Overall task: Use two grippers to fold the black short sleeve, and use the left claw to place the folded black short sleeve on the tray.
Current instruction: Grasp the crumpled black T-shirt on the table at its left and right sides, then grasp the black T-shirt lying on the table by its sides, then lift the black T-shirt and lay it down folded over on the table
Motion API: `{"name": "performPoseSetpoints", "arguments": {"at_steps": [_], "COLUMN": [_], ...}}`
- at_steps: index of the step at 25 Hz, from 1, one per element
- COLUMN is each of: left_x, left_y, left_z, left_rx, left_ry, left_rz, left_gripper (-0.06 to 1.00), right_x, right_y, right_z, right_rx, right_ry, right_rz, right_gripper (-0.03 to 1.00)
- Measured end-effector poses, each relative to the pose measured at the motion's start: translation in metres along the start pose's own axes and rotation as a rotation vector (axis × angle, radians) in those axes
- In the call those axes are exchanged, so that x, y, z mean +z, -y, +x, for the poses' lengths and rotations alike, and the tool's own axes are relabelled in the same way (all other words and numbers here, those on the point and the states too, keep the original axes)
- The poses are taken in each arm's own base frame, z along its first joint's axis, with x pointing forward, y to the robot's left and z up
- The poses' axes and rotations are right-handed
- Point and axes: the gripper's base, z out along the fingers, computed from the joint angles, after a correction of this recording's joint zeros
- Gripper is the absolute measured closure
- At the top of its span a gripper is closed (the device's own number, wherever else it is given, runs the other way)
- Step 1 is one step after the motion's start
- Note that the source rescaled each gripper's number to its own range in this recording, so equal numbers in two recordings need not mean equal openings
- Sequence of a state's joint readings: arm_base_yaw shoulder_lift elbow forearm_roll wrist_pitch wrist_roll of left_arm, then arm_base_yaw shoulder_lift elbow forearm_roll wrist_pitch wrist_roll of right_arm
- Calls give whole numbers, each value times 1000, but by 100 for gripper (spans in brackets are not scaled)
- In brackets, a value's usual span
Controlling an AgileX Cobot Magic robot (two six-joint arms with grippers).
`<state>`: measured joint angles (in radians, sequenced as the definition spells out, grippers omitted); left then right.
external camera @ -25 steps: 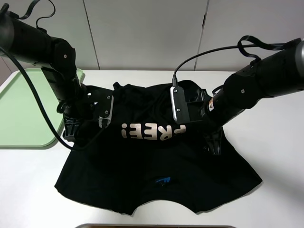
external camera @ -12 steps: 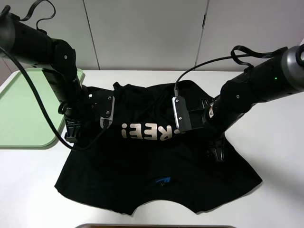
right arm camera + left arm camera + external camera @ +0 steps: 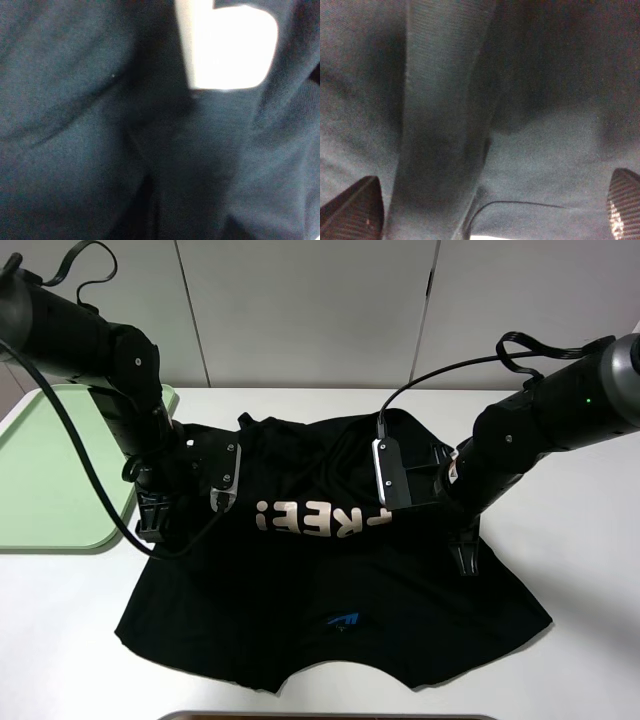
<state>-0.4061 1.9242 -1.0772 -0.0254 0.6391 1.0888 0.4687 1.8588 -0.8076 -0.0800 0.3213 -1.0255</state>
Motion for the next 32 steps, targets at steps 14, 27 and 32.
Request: {"name": "performPoseSetpoints", "arguments": {"at_steps": [14, 27, 32], "left_x": [1, 19, 19], "left_y": [-5, -10, -10], "left_z": [-3, -4, -3], "left_rx": [0, -3, 7], "left_ry": [29, 29, 20], "left_rz": [-55, -60, -59], "left_gripper": [14, 54, 93], "right_x": [0, 0, 0], "right_y": [0, 0, 0], "right_z": [0, 0, 0], "right_rx": [0, 0, 1], "right_ry": [-2, -2, -2], "right_rz": [-3, -3, -3], "right_gripper": [97, 97, 97]}}
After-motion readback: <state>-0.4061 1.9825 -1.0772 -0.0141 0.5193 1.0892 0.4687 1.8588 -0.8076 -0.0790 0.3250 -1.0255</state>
